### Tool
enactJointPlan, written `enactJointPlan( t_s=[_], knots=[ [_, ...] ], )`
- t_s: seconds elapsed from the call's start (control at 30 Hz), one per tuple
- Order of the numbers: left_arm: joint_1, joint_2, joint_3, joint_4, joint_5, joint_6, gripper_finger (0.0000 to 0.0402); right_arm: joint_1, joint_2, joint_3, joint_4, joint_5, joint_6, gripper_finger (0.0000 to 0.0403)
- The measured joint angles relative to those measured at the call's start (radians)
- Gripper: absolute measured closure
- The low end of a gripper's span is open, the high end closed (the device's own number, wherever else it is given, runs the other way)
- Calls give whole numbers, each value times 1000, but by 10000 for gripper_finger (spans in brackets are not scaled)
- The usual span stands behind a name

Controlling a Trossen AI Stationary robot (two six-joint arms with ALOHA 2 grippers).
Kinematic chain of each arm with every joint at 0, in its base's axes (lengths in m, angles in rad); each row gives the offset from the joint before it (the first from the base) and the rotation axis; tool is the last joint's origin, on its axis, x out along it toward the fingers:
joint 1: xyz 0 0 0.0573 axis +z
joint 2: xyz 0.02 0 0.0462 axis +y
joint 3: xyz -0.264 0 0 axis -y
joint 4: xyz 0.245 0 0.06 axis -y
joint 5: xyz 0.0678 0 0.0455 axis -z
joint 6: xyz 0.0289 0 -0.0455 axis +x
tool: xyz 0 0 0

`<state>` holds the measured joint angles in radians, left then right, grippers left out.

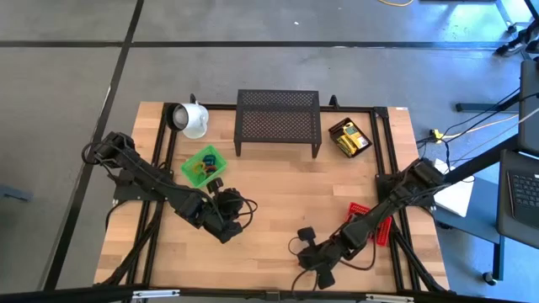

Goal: Pick & Place Office Desk Supplies
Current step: Put the orange rubber band into the red bin

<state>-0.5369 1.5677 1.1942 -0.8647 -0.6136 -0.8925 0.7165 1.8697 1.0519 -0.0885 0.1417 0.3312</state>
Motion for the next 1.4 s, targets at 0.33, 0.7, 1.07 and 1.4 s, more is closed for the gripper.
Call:
enactJointPlan(
  t_s=[0.33, 0.7, 1.07, 1.4],
  knots=[
    [0, 0, 0, 5, 0, 0, 288, -8, -25, 0, 0, -66, 174, 375],
    [0, 0, 0, 9, -14, 16, 288, -8, 53, 0, -21, 30, 63, 239],
    [0, 0, 0, 9, -15, 24, 288, -2, 99, 4, 13, 23, 23, 198],
    [0, 0, 0, 9, -21, 24, 288, -2, 101, 4, 15, 39, 25, 303]
  ],
)
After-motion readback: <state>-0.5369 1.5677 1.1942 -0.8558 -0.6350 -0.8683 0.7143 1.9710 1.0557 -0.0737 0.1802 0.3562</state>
